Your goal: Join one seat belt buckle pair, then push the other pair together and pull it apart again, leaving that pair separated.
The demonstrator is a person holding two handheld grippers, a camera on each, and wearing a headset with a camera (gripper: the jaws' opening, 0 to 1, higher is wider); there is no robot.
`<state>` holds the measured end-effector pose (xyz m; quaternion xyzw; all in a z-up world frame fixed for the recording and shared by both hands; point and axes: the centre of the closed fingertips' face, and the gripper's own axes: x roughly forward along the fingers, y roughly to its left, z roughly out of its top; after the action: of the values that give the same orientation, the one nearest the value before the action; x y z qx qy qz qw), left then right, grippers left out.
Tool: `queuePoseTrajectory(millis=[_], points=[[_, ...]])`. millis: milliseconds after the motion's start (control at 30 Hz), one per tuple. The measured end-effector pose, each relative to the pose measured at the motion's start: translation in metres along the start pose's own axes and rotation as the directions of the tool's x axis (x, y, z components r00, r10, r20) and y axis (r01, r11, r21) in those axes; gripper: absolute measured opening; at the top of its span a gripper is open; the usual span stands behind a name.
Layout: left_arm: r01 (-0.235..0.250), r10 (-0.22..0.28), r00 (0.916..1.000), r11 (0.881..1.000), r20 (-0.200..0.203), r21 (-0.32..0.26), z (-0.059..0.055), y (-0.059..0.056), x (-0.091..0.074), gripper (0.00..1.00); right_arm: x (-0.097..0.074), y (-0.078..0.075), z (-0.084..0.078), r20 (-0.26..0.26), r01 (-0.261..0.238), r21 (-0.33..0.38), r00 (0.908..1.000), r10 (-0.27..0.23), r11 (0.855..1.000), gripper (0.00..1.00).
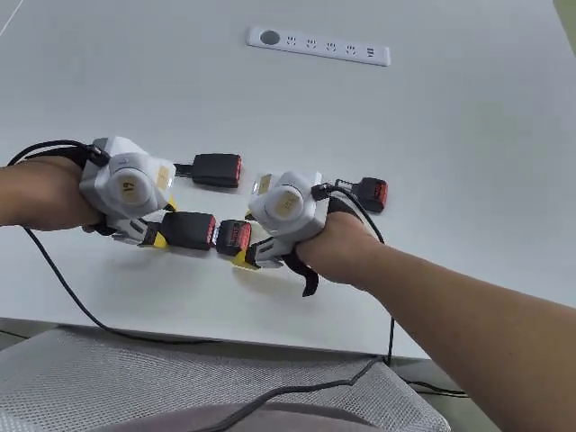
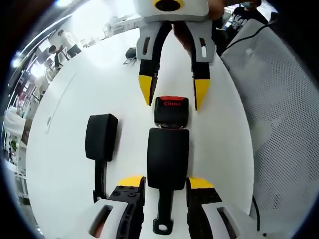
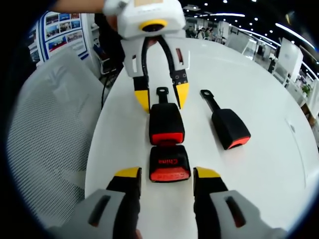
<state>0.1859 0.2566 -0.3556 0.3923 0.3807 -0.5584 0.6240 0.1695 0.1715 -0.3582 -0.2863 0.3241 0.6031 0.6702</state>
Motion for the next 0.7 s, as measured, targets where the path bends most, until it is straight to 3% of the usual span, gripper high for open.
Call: queuePoseTrajectory(millis=[100,333,567,700], points=[[-0.015,0.015,0.9999,1.0,0.007,0.017,0.004,0.002,-0.011,0.35,-0.006,0.001,0.003,0.01,0.0,-0.008,0.9999,0.0,1.0,0.41],[-0.052,0.05,0.998,0.997,0.039,0.056,0.03,0.015,-0.029,0.34,-0.032,-0.014,0.003,0.03,0.036,-0.025,0.9989,-0.036,0.999,0.4],[-0.087,0.082,0.9935,0.994,0.079,0.063,0.059,0.045,-0.026,0.35,-0.058,-0.042,-0.02,0.021,0.083,-0.004,0.9964,-0.083,0.997,0.37],[-0.087,0.081,0.9931,0.994,0.084,0.068,0.064,0.06,-0.022,0.36,-0.075,-0.063,-0.039,0.01,0.124,0.028,0.9921,-0.125,0.992,0.37]])
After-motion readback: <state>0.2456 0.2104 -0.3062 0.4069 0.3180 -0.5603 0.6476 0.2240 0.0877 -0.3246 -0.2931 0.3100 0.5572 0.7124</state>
